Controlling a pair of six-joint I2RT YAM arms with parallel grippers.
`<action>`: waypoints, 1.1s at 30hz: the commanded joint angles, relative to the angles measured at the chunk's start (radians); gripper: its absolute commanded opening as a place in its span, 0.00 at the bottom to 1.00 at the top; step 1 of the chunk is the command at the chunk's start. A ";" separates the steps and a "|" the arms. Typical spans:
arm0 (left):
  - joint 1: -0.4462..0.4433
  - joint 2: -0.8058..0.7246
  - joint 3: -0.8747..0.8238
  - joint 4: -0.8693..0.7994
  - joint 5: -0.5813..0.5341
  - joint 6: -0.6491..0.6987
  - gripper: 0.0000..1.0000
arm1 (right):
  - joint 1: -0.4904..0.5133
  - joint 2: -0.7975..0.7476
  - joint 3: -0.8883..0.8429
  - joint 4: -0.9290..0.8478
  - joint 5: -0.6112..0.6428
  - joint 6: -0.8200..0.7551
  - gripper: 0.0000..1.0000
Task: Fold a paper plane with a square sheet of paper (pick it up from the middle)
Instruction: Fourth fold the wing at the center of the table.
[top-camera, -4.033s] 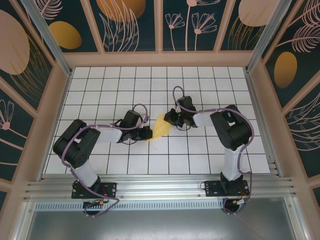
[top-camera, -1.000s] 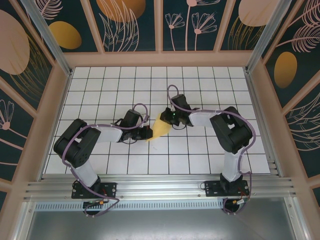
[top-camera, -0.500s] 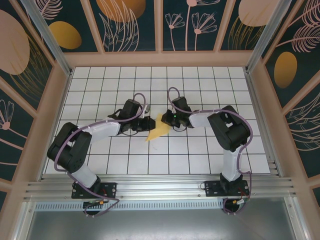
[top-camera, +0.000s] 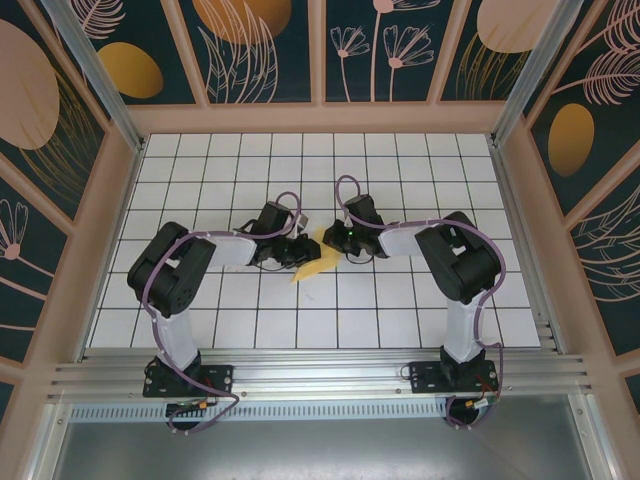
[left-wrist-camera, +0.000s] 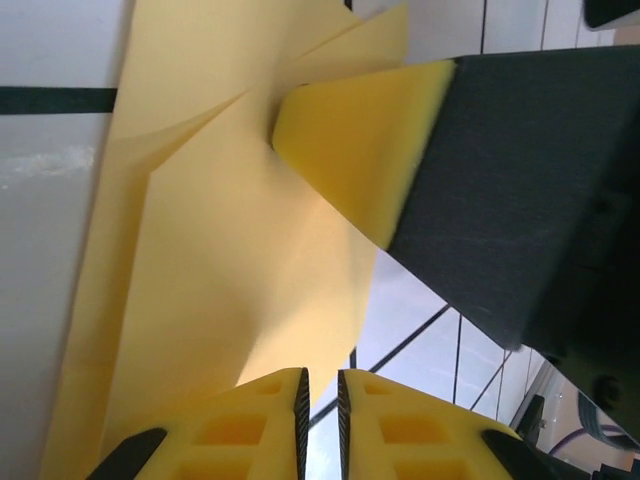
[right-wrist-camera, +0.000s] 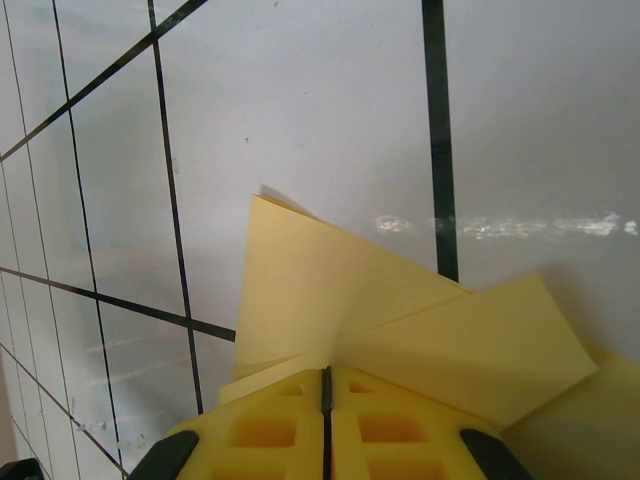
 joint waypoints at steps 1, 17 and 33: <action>0.006 0.020 0.024 -0.017 0.008 0.010 0.20 | 0.003 0.053 -0.046 -0.092 0.053 0.003 0.10; 0.006 -0.038 -0.074 -0.210 -0.087 0.159 0.20 | 0.005 0.070 -0.037 -0.129 0.087 -0.002 0.10; 0.028 -0.164 -0.231 -0.243 -0.084 0.176 0.19 | 0.005 0.075 -0.035 -0.136 0.092 -0.005 0.11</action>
